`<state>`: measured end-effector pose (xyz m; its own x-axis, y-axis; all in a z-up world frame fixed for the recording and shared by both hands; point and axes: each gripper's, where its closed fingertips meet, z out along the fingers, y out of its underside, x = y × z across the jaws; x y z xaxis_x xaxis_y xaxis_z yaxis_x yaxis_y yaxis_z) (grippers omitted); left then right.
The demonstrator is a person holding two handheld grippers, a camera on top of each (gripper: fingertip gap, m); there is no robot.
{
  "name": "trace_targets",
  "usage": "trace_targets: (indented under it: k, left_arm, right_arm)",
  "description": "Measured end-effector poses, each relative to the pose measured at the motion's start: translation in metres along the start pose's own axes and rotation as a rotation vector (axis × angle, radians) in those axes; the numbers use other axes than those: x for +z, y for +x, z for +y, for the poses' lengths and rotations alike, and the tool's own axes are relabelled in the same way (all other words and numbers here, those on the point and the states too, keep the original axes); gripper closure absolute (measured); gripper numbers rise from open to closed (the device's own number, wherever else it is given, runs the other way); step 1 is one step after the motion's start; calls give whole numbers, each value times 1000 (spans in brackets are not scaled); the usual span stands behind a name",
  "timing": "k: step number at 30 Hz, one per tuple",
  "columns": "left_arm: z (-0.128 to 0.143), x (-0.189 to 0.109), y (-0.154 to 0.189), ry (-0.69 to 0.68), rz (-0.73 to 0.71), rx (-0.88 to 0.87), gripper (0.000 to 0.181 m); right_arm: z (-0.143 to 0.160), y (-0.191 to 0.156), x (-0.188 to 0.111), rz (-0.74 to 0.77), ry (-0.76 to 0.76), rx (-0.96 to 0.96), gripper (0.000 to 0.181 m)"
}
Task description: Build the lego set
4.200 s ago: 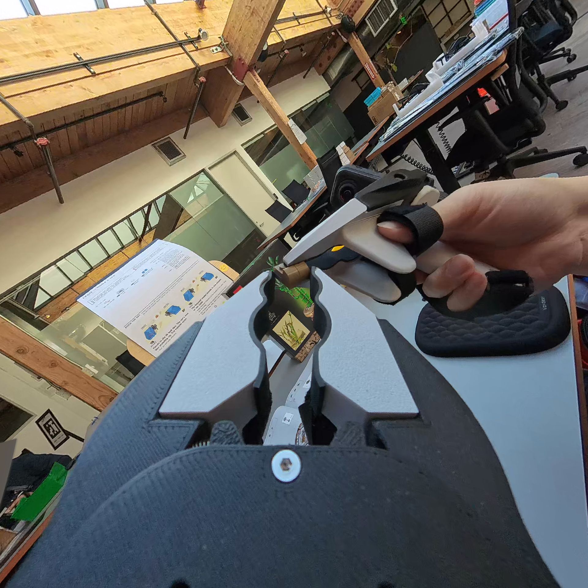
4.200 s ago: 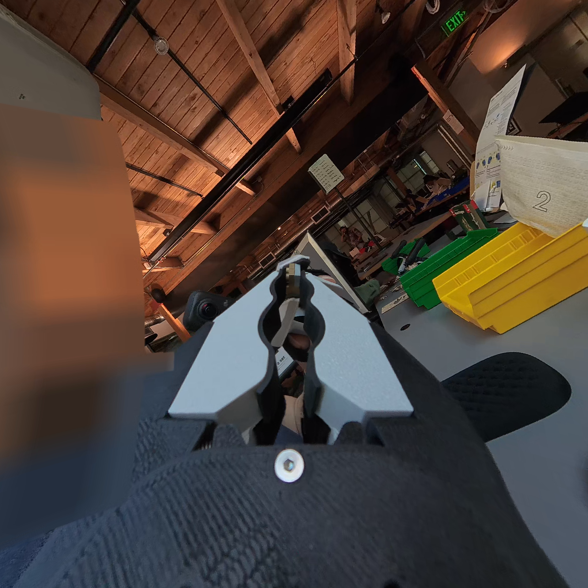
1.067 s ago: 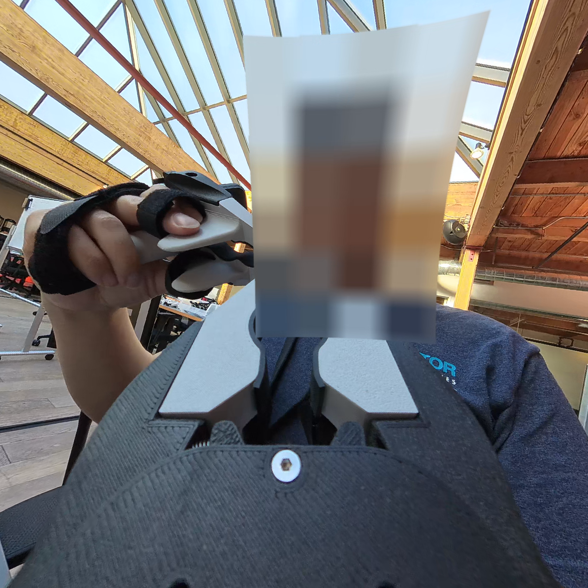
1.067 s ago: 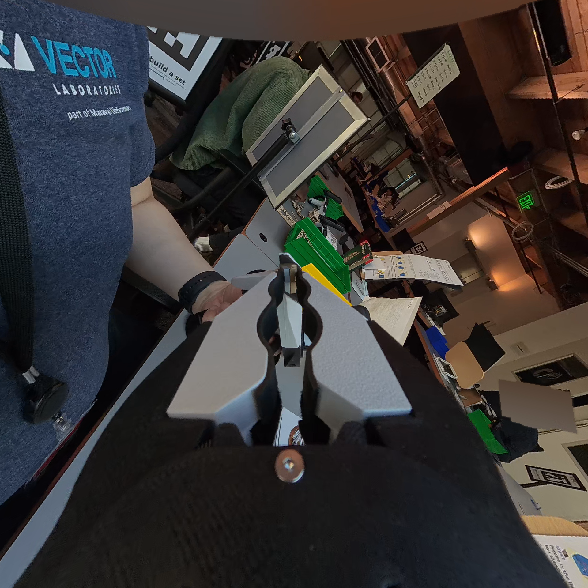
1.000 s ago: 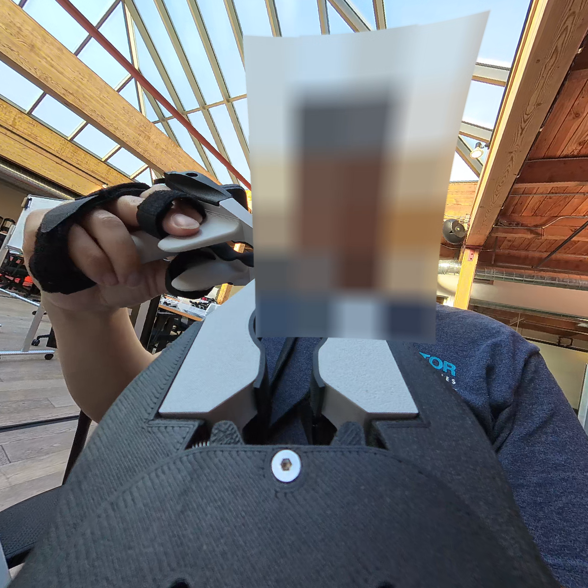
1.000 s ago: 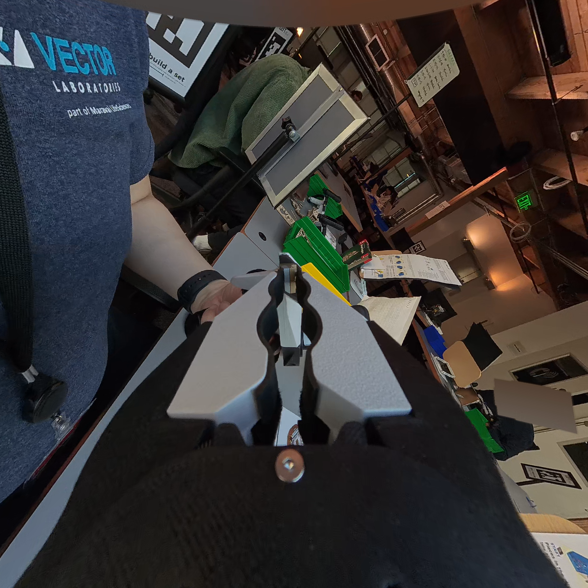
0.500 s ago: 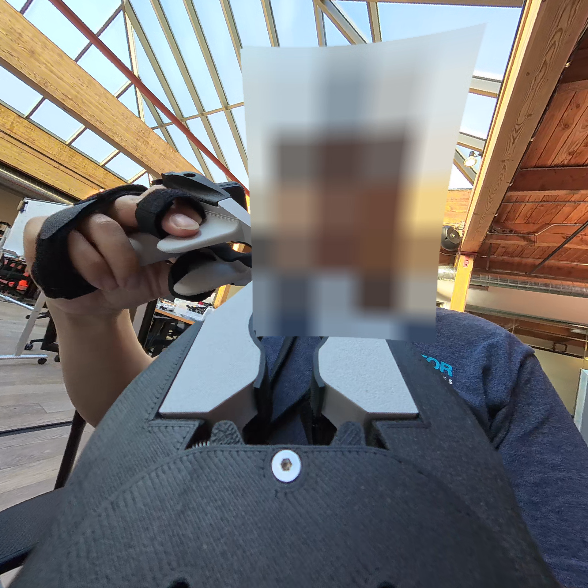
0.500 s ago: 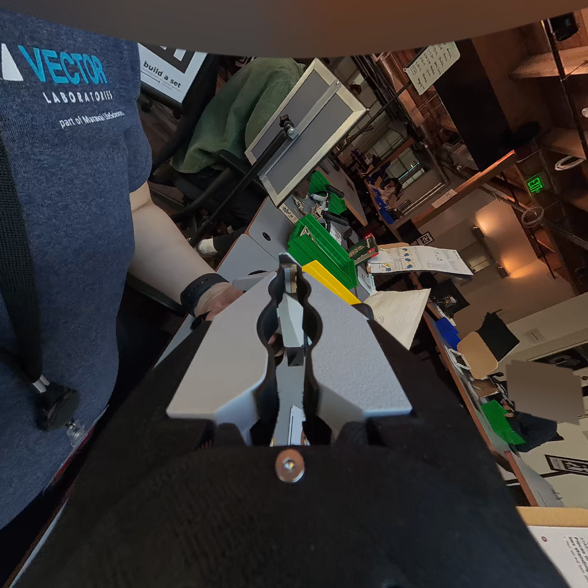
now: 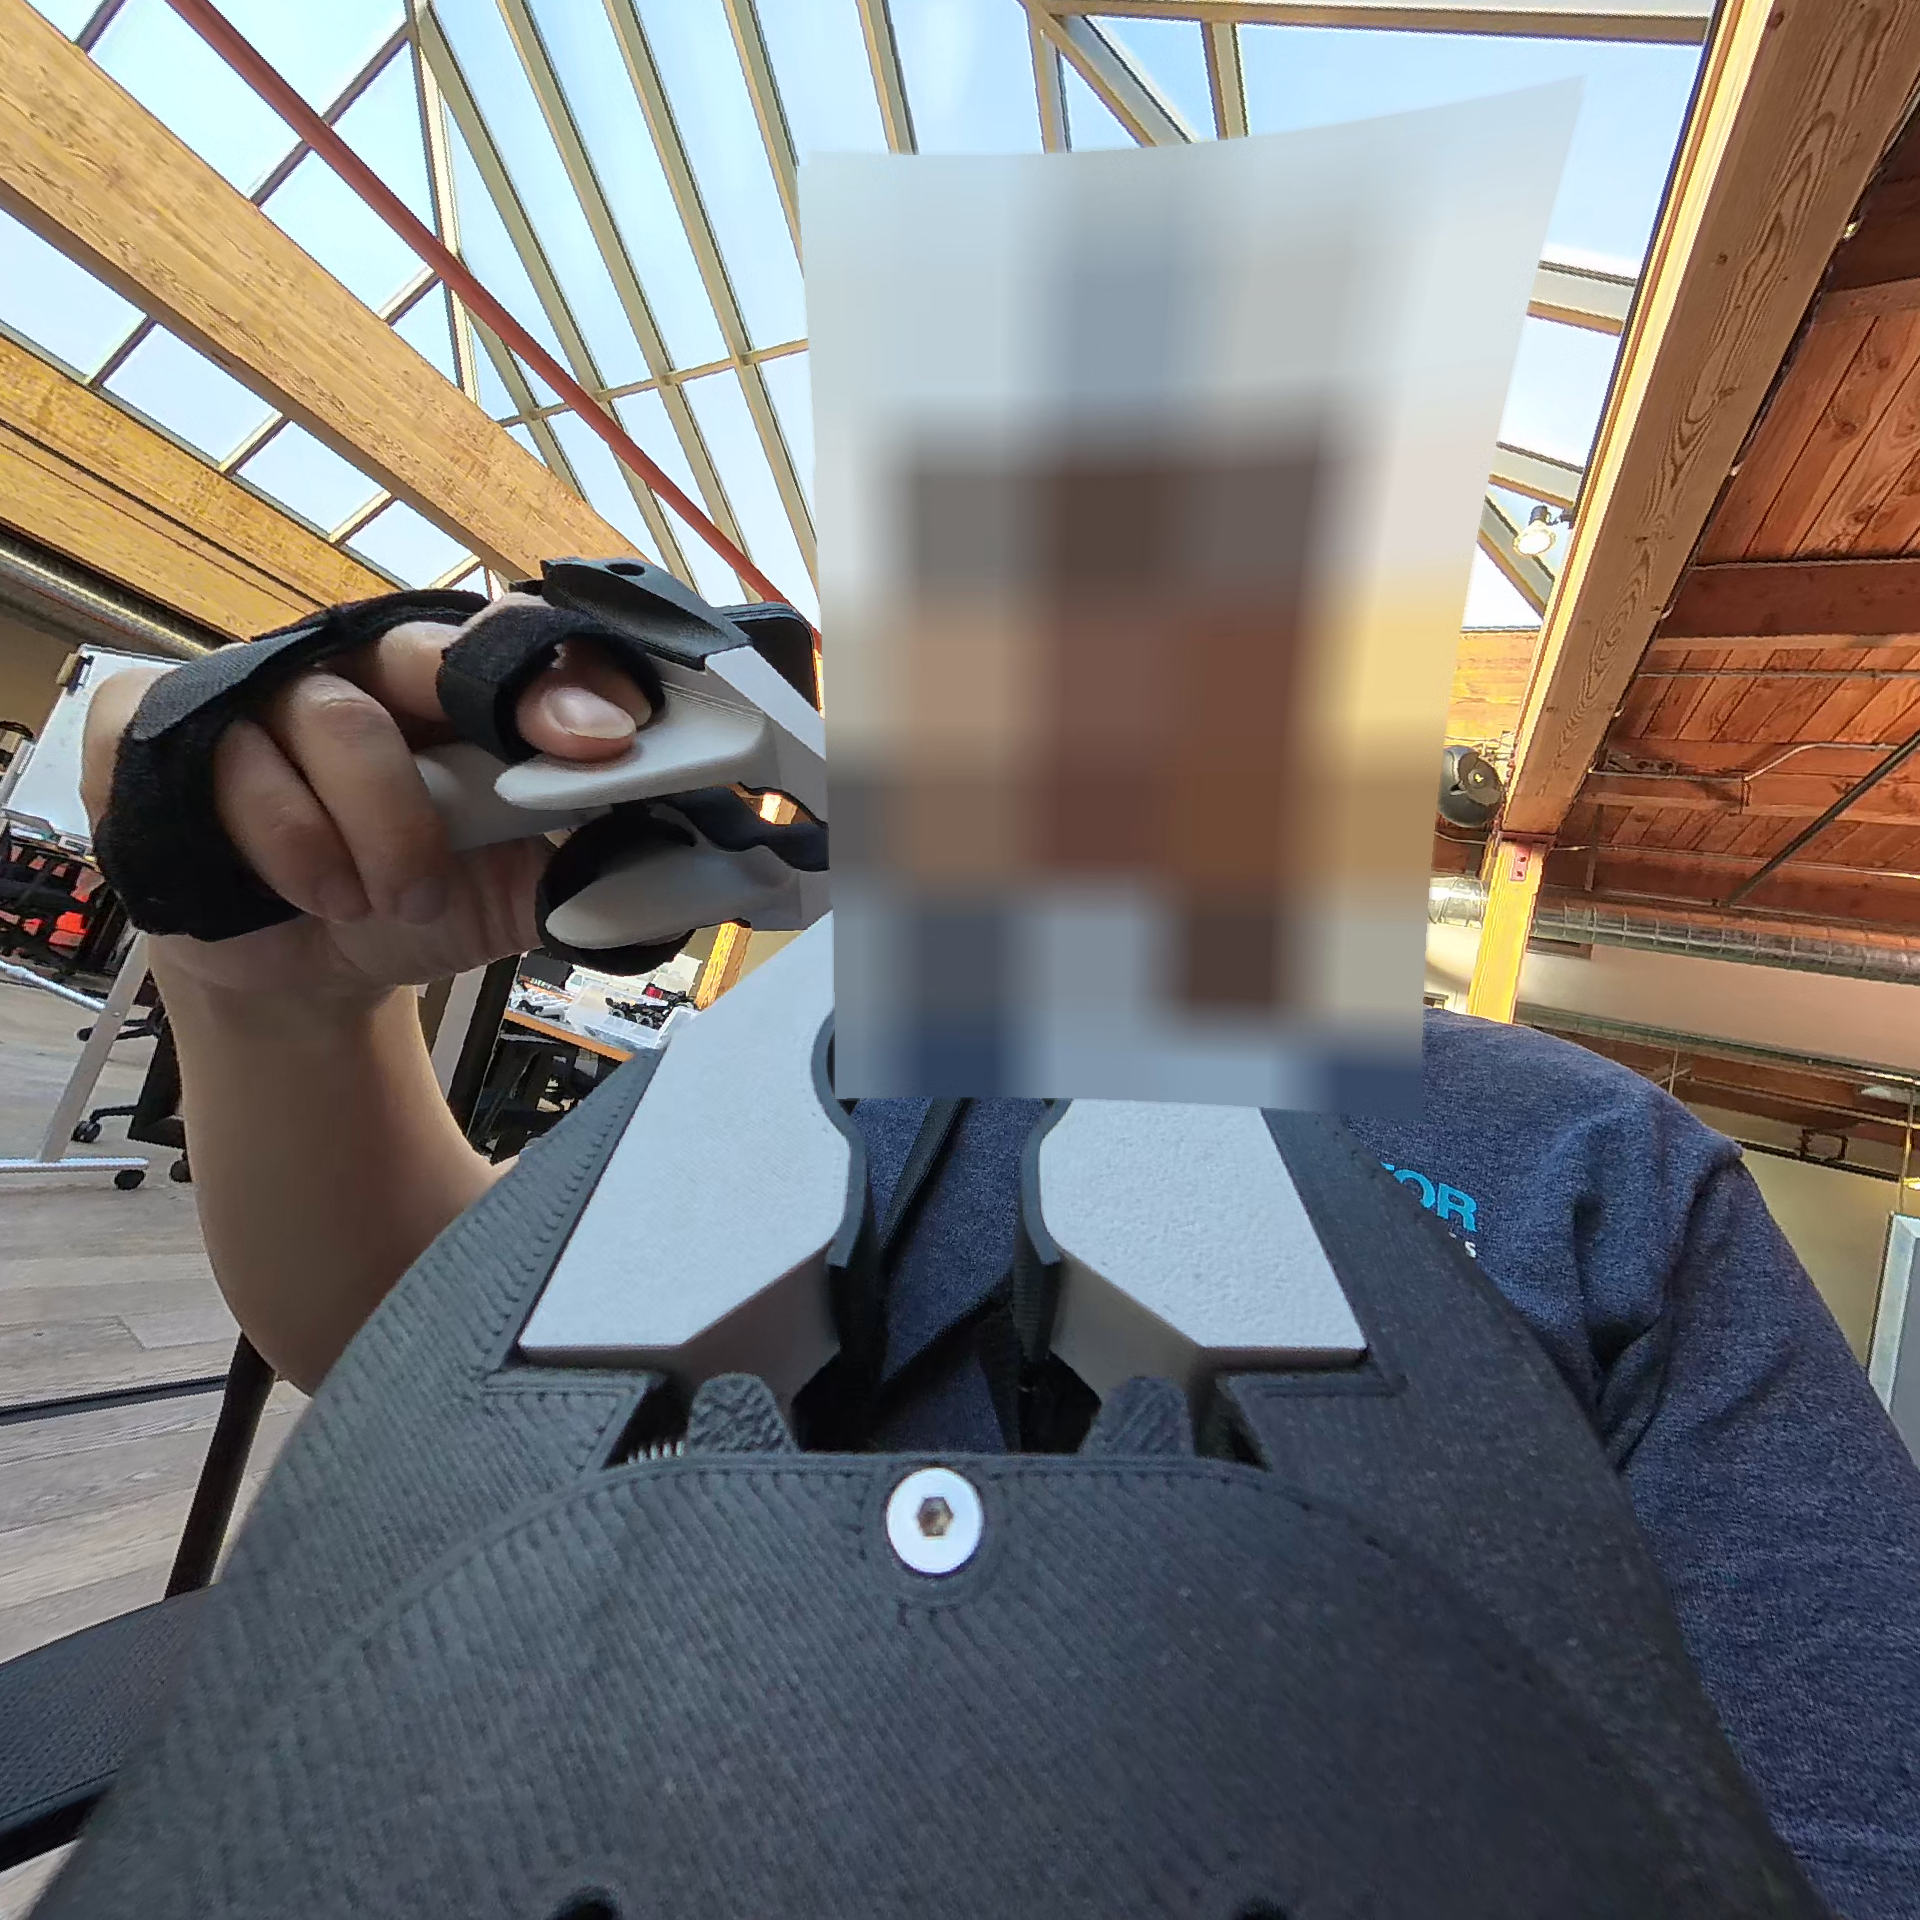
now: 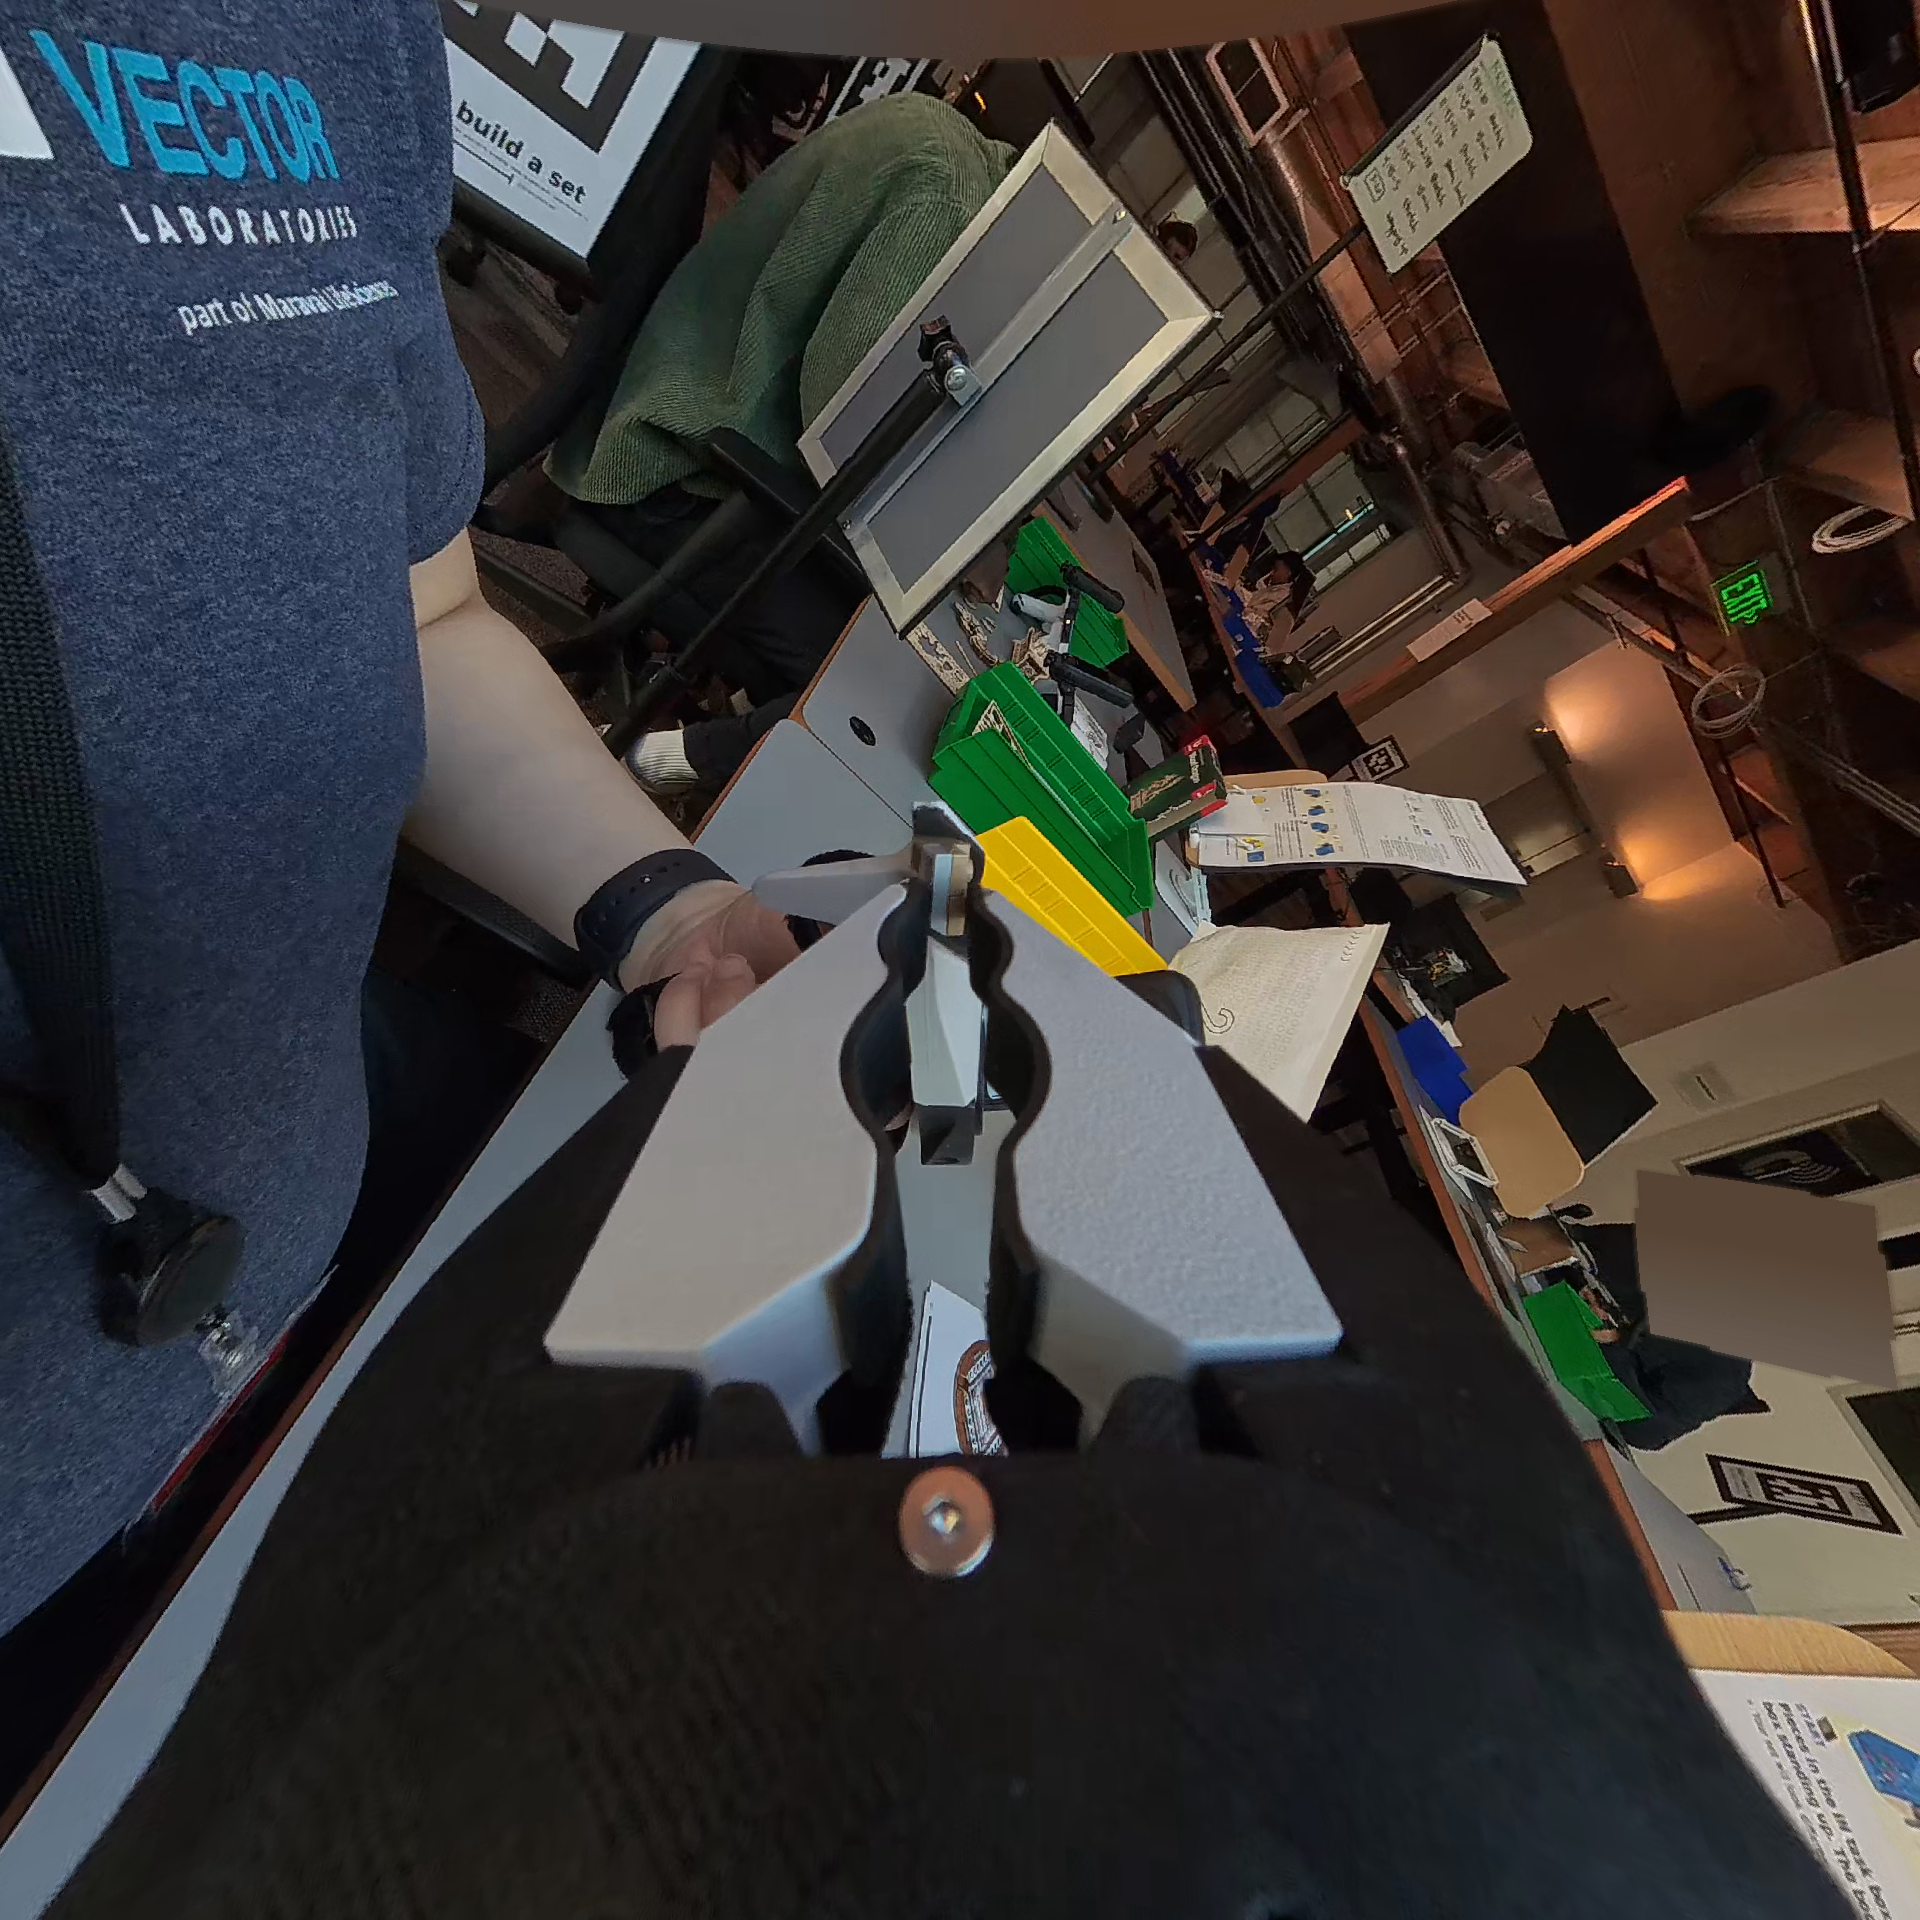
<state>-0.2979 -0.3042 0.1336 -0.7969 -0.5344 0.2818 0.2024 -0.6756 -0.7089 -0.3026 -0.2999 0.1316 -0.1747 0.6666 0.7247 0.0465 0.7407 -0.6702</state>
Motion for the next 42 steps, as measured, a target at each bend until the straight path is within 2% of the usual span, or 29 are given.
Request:
trace_targets:
  k: [7,11,13,14,18,19,23,26,28,35,39,42]
  left_arm:
    - [5,3,0,-20,3,-4,162]
    - [7,6,3,-33,15,9,162]
    - [4,5,1,-14,1,9,163]
    - [2,4,2,-4,9,2,162]
    - [-3,-1,-1,31,-6,5,166]
    - [-2,-1,-2,30,-11,4,166]
    - [-2,-1,-6,26,-30,6,162]
    - [4,1,-10,-13,-57,6,163]
    - [5,1,-12,-27,-73,8,163]
    - [13,0,-15,-92,-118,0,163]
    - [22,-2,-22,-141,-148,-53,163]
    - [21,-5,-24,-128,-151,-64,163]
  right_arm:
    - [2,-3,0,-6,-28,-26,181]
    - [-5,-4,0,-1,35,-12,181]
    - [-5,-3,-3,-20,48,56,174]
    - [-4,1,-5,-16,57,92,165]
    - [-5,4,-11,-29,121,199,161]
    - [-3,5,-10,-14,116,200,154]
    - [5,1,2,6,29,185,148]
    - [14,-3,8,-4,-29,206,151]
    - [18,-8,9,-38,-36,222,158]
    - [12,-20,-1,-229,50,390,158]
    - [19,-27,-4,-364,-1,453,167]
    - [23,-28,-4,-389,-39,448,168]
